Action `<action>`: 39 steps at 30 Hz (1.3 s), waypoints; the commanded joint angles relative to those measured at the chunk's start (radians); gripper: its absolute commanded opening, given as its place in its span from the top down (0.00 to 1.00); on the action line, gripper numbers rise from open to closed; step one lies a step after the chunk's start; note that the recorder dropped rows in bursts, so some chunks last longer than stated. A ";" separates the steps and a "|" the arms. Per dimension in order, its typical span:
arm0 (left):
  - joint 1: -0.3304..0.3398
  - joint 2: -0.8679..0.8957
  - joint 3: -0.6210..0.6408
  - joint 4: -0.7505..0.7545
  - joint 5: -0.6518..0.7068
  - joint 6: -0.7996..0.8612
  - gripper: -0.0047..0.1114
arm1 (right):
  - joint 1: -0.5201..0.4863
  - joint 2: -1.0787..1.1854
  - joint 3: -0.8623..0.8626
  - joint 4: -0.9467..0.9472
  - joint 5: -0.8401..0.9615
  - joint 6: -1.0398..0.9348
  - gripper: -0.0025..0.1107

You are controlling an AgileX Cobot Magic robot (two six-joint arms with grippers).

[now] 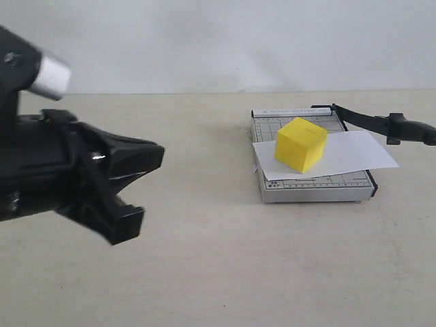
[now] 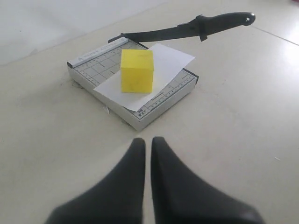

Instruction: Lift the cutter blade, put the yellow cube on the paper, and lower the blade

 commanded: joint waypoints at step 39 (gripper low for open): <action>0.004 -1.036 0.562 0.189 0.089 -0.194 0.92 | 0.002 -0.004 0.003 -0.002 -0.006 -0.004 0.98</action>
